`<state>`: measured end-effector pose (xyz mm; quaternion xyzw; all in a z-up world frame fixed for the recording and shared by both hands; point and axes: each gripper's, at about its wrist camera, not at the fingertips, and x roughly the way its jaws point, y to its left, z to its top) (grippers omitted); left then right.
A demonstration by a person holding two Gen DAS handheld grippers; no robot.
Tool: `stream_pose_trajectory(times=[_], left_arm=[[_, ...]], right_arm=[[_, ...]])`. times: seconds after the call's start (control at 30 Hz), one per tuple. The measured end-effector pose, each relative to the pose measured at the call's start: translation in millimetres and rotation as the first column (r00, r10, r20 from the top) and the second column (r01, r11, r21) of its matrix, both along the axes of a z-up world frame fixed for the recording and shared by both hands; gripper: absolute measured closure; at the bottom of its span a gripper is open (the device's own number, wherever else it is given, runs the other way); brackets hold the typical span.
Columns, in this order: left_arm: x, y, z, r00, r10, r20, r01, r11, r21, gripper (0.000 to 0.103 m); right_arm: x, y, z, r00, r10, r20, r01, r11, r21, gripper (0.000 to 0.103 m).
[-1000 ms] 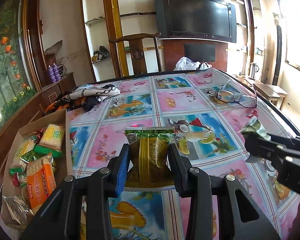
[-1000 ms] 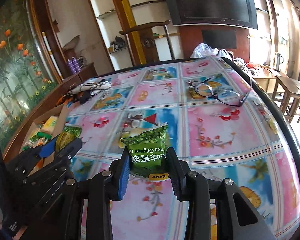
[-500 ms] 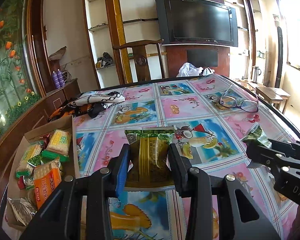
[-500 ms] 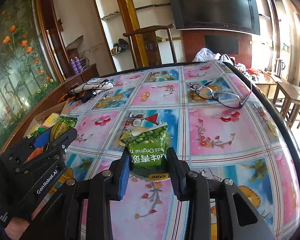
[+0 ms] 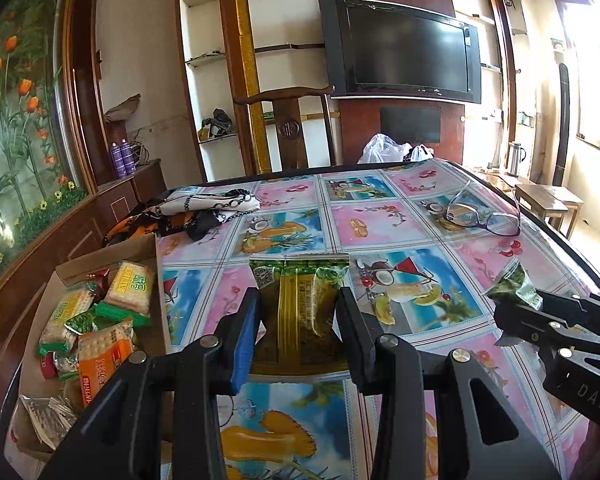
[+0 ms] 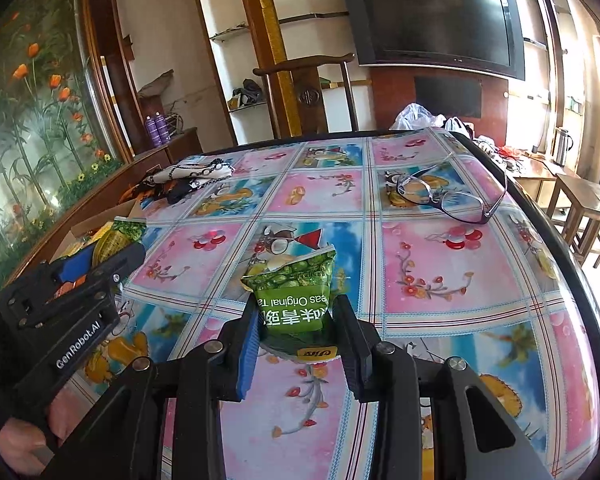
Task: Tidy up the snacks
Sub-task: 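Lift both held snack bags and carry them toward the cardboard box, then lower both bags into the box and open both grippers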
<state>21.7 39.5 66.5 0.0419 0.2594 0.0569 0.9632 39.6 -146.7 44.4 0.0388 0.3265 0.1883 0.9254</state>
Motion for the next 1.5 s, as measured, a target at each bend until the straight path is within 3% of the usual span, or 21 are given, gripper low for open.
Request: stream_pose_trajectory(times=[0.63, 1.13, 1.3, 1.5], left_arm=[[-5.7, 36.4, 11.6, 0.998, 0.062, 0.025, -0.060, 0.996, -0.068, 0.066], [-9.7, 80.2, 19.0, 0.989, 0.145, 0.039, -0.139, 0.983, -0.122, 0.065], [-13.0, 112.9, 21.4, 0.977, 0.212, 0.036, -0.204, 0.967, -0.151, 0.065], [-17.7, 168.7, 18.6, 0.940, 0.343, -0.001, -0.337, 0.923, -0.187, 0.065]], right_arm=[[1.9, 11.5, -3.6, 0.999, 0.019, -0.034, -0.018, 0.999, 0.045, 0.065], [-6.4, 77.8, 3.7, 0.993, 0.118, -0.023, -0.116, 0.991, 0.072, 0.065], [-10.7, 106.3, 9.4, 0.986, 0.164, -0.008, -0.163, 0.983, 0.081, 0.064], [-21.6, 156.1, 14.1, 0.967, 0.254, 0.014, -0.255, 0.965, 0.058, 0.064]])
